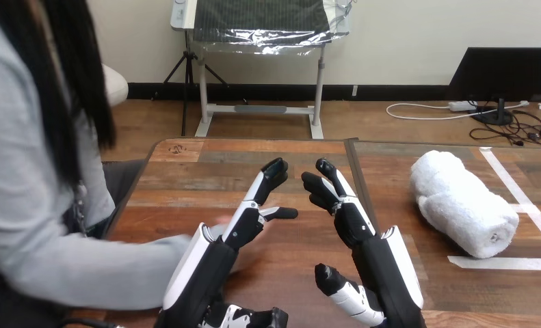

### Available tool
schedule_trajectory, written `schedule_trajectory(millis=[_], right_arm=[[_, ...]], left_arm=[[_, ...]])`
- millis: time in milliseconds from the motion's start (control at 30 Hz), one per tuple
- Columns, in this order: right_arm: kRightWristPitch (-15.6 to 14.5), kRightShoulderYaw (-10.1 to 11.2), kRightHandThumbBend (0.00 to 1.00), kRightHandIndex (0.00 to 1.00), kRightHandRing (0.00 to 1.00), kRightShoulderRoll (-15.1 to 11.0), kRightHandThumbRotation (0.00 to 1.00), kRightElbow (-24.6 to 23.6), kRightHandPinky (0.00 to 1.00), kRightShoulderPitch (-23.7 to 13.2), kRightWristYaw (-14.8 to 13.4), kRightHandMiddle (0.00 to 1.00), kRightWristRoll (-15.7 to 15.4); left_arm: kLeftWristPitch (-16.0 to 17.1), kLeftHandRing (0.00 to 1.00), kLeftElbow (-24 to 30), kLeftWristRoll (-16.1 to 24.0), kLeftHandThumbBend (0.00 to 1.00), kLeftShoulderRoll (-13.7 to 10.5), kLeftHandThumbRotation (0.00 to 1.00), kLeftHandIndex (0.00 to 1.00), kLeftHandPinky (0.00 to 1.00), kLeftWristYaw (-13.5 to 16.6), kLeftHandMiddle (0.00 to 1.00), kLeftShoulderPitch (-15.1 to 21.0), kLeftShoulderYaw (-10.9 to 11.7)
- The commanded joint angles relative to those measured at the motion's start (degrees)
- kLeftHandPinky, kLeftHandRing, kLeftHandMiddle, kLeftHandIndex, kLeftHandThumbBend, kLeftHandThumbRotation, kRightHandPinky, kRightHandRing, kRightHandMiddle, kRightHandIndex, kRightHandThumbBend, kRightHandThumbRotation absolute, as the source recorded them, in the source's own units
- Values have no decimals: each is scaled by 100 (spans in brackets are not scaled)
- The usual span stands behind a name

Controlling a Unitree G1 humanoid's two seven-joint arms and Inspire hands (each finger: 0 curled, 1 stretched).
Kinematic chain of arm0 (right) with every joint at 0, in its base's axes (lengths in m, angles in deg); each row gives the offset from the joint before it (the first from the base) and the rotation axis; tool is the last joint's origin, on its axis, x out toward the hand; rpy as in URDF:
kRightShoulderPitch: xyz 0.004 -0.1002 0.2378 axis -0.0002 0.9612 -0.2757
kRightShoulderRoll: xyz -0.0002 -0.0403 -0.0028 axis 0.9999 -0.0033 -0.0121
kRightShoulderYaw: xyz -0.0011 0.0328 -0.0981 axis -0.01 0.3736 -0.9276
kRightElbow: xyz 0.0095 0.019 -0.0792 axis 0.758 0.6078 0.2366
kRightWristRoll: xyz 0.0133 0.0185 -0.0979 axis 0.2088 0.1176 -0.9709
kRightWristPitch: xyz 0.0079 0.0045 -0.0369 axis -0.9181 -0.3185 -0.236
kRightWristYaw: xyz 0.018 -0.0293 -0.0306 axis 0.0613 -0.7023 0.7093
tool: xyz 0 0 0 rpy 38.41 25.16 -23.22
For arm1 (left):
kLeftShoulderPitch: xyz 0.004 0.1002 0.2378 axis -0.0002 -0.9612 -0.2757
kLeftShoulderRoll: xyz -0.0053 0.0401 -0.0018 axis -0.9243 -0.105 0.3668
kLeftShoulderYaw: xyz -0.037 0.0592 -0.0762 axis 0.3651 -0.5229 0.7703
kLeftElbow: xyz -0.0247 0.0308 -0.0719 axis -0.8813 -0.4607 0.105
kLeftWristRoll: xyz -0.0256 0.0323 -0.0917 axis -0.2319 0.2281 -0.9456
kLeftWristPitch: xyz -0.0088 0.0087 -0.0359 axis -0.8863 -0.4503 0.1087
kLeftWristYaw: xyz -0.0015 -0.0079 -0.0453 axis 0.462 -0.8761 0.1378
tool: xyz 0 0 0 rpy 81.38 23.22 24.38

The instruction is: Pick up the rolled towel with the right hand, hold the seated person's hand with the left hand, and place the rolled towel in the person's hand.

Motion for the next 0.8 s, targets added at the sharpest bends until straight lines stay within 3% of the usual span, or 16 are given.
schedule_trajectory(millis=[0, 367, 767], right_arm=[[106, 23, 86, 96, 91, -13, 85, -51, 90, -423, -28, 91, 82], [99, 16, 86, 96, 92, -56, 85, -64, 91, -444, 4, 90, 135], [29, 7, 89, 94, 93, -84, 86, -136, 93, -432, 34, 89, 180]], left_arm=[[34, 97, 85, 11, 100, 49, 87, 100, 78, 80, 100, 301, 79], [66, 99, -18, -179, 100, 79, 85, 100, 82, 17, 100, 356, -69], [32, 98, 21, 97, 100, 140, 85, 100, 82, 106, 100, 356, 114]])
